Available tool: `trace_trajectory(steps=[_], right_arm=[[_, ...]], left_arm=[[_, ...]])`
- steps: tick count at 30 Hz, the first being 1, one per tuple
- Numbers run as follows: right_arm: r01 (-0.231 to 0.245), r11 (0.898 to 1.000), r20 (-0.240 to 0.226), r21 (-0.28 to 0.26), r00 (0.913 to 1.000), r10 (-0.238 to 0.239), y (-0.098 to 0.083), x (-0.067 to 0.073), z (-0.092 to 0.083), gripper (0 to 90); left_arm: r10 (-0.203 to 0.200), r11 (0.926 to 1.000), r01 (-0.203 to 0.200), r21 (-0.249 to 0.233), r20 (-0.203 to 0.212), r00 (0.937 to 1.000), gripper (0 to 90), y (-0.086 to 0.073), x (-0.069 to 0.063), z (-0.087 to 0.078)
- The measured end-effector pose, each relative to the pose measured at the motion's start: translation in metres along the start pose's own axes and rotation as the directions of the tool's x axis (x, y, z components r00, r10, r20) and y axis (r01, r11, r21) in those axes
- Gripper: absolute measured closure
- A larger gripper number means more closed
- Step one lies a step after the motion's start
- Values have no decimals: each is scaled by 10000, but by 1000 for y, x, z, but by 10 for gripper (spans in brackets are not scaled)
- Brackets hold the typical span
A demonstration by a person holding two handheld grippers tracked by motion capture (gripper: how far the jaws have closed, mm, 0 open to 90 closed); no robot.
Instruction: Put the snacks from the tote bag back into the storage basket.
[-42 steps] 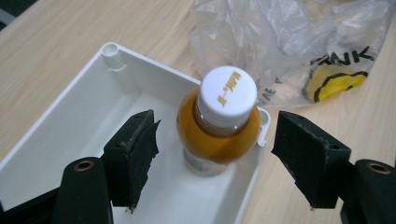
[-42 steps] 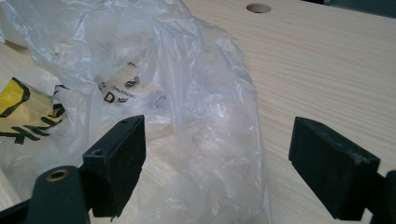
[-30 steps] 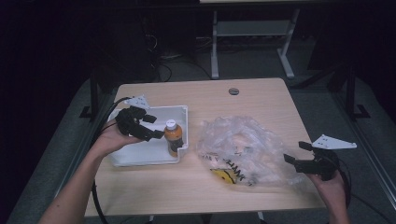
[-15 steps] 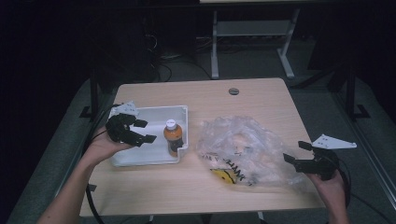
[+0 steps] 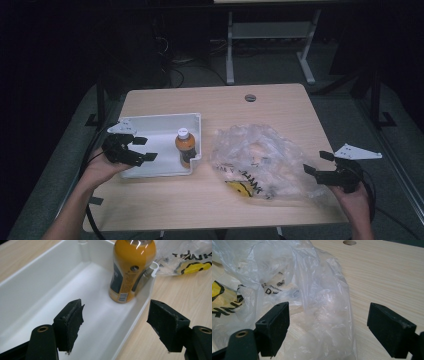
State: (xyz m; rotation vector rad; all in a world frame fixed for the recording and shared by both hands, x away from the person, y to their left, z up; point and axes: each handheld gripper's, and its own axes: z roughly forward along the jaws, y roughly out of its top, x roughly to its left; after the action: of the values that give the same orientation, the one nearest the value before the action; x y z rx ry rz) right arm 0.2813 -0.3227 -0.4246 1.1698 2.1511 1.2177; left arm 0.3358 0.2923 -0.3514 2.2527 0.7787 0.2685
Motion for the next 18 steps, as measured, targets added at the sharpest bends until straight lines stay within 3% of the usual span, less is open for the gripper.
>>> trace_trajectory(steps=[13,15,18], right_arm=[[-30,9998,65,-193,10000,31,0,-2,-5,174],[-55,9997,63,-228,10000,57,0,-2,-5,174],[-89,9998,91,-197,9999,91,-1,-2,-5,174]], left_arm=[[-217,9996,212,-160,-273,9994,274,-29,-5,1],[-441,9986,434,-288,-241,9987,274,-33,-5,1],[-365,9991,359,-217,-256,9990,272,-37,-6,0]])
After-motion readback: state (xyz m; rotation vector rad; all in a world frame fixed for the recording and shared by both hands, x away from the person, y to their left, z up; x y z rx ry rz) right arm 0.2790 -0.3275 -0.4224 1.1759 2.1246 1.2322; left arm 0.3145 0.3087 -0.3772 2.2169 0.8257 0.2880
